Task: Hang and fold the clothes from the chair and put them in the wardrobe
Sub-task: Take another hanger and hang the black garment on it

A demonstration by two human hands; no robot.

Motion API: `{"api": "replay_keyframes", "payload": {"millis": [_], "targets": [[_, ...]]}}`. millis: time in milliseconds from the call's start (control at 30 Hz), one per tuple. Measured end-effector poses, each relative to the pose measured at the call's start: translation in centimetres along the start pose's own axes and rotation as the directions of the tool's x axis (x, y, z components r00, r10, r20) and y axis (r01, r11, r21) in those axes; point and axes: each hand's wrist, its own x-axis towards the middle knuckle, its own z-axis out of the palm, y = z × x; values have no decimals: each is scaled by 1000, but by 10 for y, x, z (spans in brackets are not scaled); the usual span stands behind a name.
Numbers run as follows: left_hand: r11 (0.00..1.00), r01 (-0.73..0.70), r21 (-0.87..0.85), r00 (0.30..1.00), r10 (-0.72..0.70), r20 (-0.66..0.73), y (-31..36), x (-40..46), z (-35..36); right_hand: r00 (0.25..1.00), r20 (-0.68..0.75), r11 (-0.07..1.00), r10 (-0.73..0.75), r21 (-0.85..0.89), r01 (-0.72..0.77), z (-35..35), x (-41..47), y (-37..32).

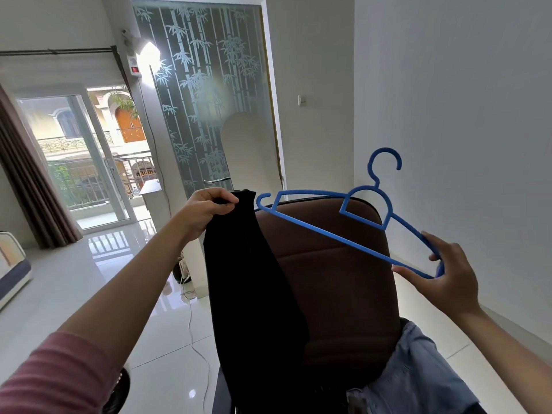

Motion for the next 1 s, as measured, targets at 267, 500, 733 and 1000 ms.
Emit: {"api": "replay_keyframes", "payload": {"millis": [267, 500, 733, 1000], "targets": [[1000, 8, -13, 999, -9, -47, 9, 0, 0, 999, 3, 998, -32, 45, 32, 4, -3, -2], [1000, -3, -28, 998, 1, -60, 12, -4, 3, 998, -22, 997, -62, 43, 63, -1, -3, -2], [999, -8, -42, 993, 3, -115, 14, -4, 11, 997, -34, 996, -66, 49, 68, -9, -6, -1], [997, -4, -72, 994, -4, -112, 15, -6, 18, 996, -49, 997, -69, 26, 70, -16, -5, 2]]}}
